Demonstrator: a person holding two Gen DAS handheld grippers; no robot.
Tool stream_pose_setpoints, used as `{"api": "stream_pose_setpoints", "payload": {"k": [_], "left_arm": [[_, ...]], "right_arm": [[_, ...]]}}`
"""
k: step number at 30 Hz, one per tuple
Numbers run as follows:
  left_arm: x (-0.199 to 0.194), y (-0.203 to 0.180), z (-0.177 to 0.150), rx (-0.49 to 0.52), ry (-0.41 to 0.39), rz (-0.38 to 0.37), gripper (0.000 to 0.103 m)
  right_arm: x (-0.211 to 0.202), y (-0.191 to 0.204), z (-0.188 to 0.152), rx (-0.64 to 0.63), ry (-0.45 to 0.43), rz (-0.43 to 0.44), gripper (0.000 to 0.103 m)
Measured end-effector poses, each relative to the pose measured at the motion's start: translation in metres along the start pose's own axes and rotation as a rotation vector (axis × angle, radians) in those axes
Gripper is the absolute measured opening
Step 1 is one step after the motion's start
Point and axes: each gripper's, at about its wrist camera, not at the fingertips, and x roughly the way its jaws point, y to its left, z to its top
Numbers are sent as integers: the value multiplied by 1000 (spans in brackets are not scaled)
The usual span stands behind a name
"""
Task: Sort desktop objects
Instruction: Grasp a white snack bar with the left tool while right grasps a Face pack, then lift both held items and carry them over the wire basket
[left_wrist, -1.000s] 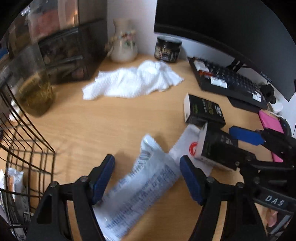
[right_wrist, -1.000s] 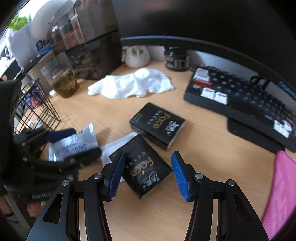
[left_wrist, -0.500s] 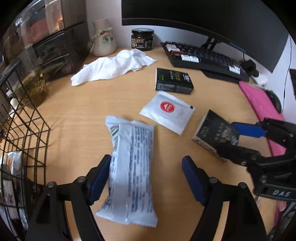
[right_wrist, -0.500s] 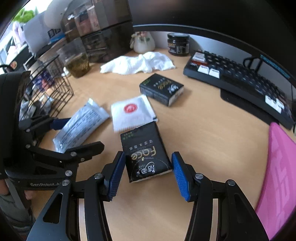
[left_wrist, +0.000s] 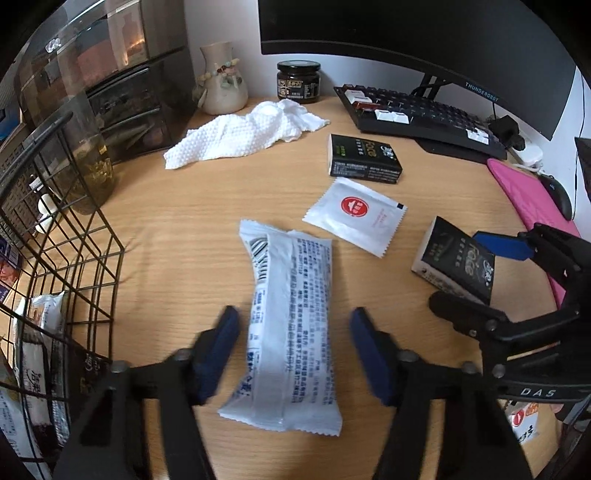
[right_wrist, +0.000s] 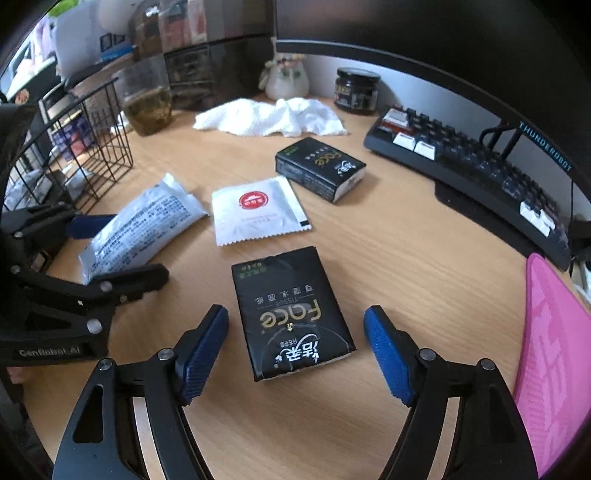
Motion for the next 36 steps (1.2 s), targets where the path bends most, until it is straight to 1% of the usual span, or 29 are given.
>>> {"api": "stream_pose_setpoints", "payload": {"k": [1,2,3,6,9,13,17,22,26,29,34,36], "left_arm": [[-1,0,1,3,0,-2,41],[-1,0,1,7,7,-8,40],[-1,-1,1,11,12,-12,39],[-3,-4,-1,21,22,-42,38],[-7,-9,-3,32,14,-65,38],[-25,-19,-3,57,-34,-58,38],[-52,-26,-1,72,-95,-41,38],[-92,-30,-2,88,-176,-52,38],[-119,-25,-7,77,-227,-52,38],[-143,-15,-12,55,-270,-36,38],[-183,18,-22,6,-335,34,38],[-193,35,-27,-16,-342,69,38]], "right_arm": [[-1,0,0,0,0,-3,61],[-3,-1,0,4,-4,-7,52],[-4,-1,0,11,-1,-10,50],[-5,-2,-1,21,0,-12,49],[-8,-3,-3,35,-1,-7,49],[-21,0,-2,39,-22,-16,48],[-48,7,1,39,-72,-24,48],[-83,24,7,25,-141,-31,48],[-107,45,14,-3,-190,-20,48],[-122,63,20,-22,-222,-3,48],[-139,103,37,-72,-271,52,48],[-141,123,46,-100,-282,85,48]]}}
